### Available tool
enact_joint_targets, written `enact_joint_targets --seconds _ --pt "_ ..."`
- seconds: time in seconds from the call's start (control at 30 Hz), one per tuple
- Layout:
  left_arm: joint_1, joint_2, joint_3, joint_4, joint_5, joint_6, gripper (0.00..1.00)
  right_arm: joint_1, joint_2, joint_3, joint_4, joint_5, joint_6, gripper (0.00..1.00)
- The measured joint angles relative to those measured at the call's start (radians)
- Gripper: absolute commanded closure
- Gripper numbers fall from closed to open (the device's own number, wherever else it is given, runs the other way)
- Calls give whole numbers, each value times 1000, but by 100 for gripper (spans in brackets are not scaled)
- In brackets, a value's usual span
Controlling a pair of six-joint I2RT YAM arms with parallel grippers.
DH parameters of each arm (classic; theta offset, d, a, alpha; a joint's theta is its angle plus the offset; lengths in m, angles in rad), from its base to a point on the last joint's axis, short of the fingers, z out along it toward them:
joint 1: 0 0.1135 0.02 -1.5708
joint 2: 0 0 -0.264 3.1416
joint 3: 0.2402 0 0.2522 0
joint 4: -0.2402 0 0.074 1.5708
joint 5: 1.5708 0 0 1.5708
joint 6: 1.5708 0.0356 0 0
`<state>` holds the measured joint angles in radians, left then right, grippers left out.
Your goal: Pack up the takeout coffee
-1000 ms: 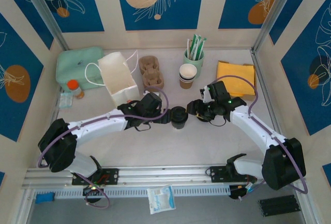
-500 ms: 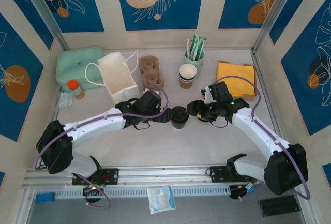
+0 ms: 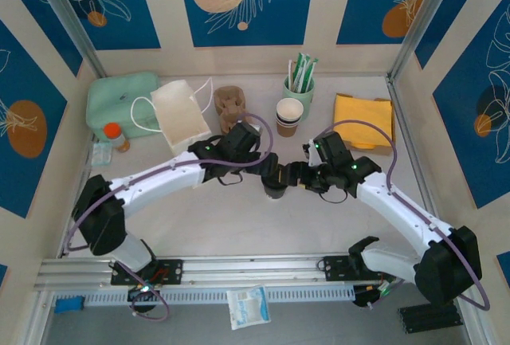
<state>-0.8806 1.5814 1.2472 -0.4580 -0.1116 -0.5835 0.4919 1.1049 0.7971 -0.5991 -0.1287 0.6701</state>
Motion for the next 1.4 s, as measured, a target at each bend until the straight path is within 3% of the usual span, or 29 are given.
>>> enact_joint_targets --seconds 0.53,0.97,1.4 --pt "6 54 -22 -6 32 15 1 -55 34 -27 16 17 -9 27" --pt "5 -24 -131 61 79 -40 0 -105 102 13 36 -9 -54 27" --pt "11 -58 -93 29 57 -35 1 -93 43 33 -19 -8 -61 27"
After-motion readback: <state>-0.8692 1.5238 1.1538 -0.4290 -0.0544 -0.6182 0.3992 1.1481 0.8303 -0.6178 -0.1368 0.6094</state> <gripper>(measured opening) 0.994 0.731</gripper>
